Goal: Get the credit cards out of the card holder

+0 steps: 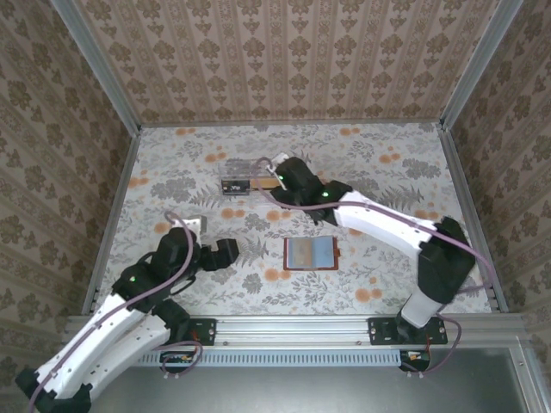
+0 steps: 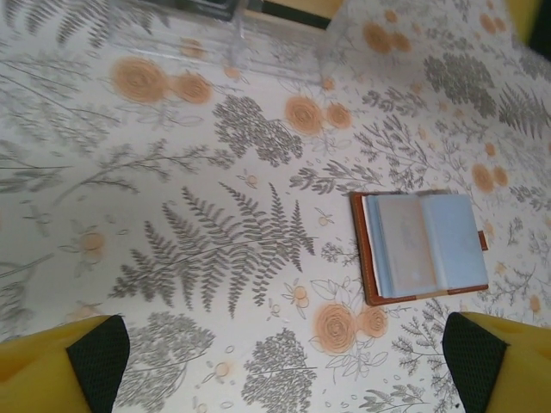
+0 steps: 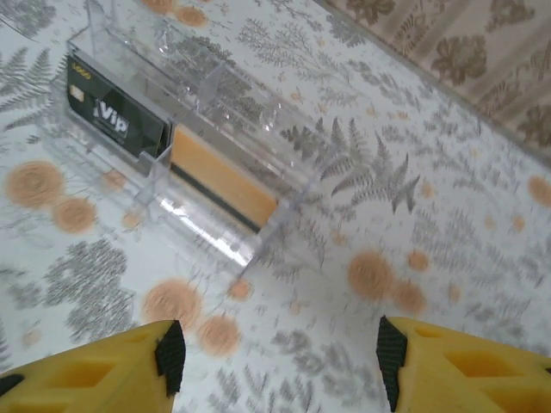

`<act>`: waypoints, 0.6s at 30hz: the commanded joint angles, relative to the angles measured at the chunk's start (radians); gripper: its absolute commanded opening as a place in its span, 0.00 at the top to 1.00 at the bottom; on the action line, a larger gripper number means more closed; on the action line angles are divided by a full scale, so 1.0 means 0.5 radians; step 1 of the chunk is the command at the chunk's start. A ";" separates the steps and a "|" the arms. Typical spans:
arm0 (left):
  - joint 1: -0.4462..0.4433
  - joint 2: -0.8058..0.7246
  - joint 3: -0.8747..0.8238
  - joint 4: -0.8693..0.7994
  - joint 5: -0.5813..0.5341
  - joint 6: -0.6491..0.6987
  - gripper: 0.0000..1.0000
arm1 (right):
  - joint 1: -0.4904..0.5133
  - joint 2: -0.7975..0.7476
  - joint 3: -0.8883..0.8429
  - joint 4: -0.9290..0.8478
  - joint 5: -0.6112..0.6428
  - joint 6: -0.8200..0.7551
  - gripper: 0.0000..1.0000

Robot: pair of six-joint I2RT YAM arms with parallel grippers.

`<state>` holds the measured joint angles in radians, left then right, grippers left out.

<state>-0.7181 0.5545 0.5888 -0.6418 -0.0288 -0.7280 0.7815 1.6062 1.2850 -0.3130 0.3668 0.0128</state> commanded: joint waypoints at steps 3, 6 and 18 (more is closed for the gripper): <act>-0.037 0.328 -0.108 0.547 0.244 -0.089 0.08 | -0.007 -0.364 -0.457 0.009 -0.155 0.589 0.46; -0.178 0.569 -0.113 0.738 0.199 -0.123 0.09 | -0.010 -0.550 -0.673 -0.016 -0.273 0.778 0.53; -0.398 1.516 0.135 1.182 0.274 -0.167 0.34 | -0.015 -0.781 -1.183 -0.082 -0.397 1.142 0.83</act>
<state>-0.9054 1.2549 0.6033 -0.1364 0.0830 -0.7967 0.7799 1.2190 0.7113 -0.3244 0.1883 0.5175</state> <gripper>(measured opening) 0.667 0.163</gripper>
